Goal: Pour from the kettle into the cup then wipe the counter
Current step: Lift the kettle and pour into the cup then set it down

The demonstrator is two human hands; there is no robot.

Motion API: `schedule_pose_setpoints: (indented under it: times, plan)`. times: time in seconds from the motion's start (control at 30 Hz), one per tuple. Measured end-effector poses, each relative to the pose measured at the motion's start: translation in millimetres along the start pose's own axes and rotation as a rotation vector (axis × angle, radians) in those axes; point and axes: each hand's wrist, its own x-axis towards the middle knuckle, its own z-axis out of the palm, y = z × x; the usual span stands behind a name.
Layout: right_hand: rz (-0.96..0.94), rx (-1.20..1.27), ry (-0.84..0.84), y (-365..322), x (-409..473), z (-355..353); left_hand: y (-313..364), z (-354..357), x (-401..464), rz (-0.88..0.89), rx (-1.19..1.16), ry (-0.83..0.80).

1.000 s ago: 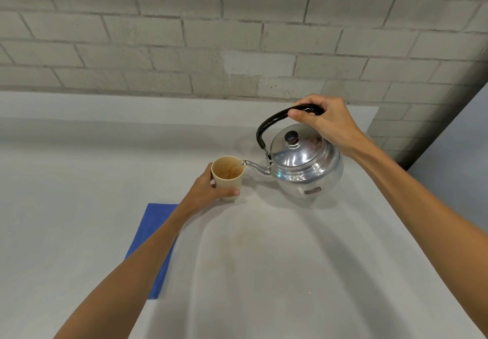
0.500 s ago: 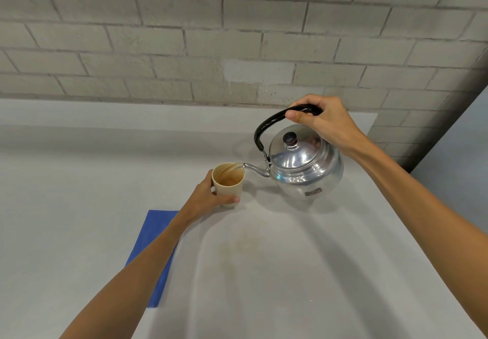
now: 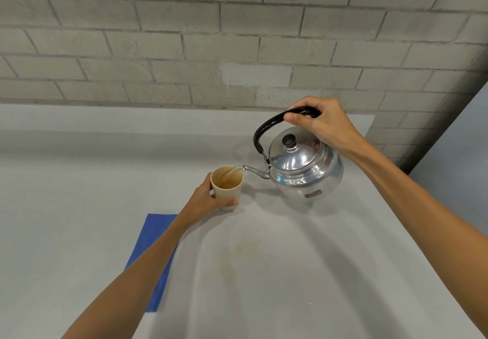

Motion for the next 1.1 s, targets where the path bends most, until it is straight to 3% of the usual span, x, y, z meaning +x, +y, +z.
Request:
schedule_pose_setpoints:
  times: [1.1]
  plan:
    - [-0.007,-0.043,-0.016,-5.1,4.5,-3.2,-1.6,-0.7,-0.2,-0.003,-0.015,-0.004]
